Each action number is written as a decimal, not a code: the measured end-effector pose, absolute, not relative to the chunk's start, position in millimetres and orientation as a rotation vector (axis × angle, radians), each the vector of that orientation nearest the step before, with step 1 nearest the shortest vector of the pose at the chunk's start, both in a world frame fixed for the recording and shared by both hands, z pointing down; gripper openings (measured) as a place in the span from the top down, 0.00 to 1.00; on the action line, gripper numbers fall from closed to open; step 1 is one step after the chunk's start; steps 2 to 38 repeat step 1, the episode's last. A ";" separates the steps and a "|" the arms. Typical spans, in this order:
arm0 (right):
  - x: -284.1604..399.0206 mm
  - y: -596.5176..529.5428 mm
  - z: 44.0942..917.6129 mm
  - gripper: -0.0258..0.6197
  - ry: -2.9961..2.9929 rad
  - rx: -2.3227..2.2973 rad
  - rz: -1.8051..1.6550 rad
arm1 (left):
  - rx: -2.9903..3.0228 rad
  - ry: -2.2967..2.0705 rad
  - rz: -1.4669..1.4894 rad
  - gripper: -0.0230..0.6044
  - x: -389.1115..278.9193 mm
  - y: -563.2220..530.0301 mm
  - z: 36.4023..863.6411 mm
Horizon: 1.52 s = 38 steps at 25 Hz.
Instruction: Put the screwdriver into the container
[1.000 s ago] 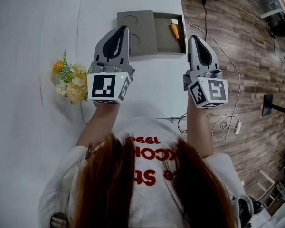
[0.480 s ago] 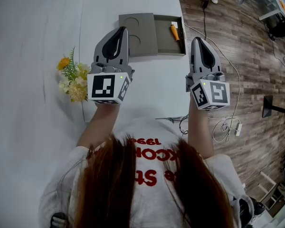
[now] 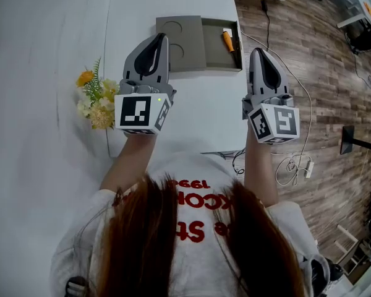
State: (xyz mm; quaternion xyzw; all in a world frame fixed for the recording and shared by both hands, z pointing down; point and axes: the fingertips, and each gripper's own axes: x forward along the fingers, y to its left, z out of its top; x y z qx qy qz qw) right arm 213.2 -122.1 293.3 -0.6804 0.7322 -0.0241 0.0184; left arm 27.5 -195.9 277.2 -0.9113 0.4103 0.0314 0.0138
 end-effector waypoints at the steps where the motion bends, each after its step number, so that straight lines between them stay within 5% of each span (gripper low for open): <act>1: 212.9 -121.3 293.8 0.96 2.273 -2.114 -0.074 | -2.837 1.277 0.101 0.94 27.1 -195.4 277.7; 38: 212.9 -121.3 293.8 0.96 2.273 -2.114 -0.074 | -2.837 1.277 0.101 0.94 27.1 -195.4 277.7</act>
